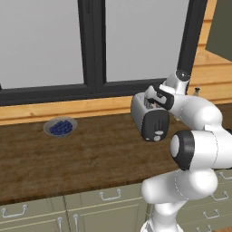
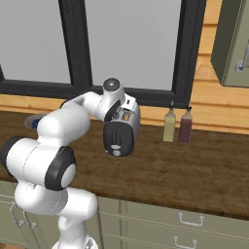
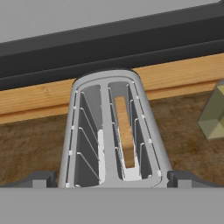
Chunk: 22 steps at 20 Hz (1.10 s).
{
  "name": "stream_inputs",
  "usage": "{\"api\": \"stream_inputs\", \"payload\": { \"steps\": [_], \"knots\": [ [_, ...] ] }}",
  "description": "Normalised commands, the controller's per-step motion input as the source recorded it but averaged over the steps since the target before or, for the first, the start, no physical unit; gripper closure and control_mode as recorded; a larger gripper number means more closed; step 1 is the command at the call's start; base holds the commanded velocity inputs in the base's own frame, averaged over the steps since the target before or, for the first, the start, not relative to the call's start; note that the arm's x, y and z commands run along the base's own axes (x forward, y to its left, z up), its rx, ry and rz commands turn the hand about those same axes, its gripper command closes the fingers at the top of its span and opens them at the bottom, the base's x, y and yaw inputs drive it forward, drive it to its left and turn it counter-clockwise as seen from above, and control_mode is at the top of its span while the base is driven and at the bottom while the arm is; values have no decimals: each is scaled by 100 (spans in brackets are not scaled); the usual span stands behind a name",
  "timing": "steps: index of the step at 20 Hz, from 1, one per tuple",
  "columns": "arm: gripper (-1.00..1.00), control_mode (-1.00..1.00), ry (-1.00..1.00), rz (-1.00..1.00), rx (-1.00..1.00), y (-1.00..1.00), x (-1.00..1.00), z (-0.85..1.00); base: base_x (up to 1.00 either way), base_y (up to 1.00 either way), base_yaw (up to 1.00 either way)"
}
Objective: Start the toaster. Once the lever pops up, take the bread to the plate on the dining counter.
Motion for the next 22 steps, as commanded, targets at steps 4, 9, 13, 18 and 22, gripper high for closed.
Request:
{"api": "stream_inputs", "payload": {
  "steps": [4,9,13,18,22],
  "knots": [
    [-100,-100,0,0,0,0,0,0,0,0,0],
    [-100,-100,0,0,0,0,0,0,0,0,0],
    [-100,-100,0,0,0,0,0,0,0,0,0],
    [-100,-100,0,0,0,0,0,0,0,0,0],
    [-100,-100,0,0,0,0,0,0,0,0,0]
  ]
}}
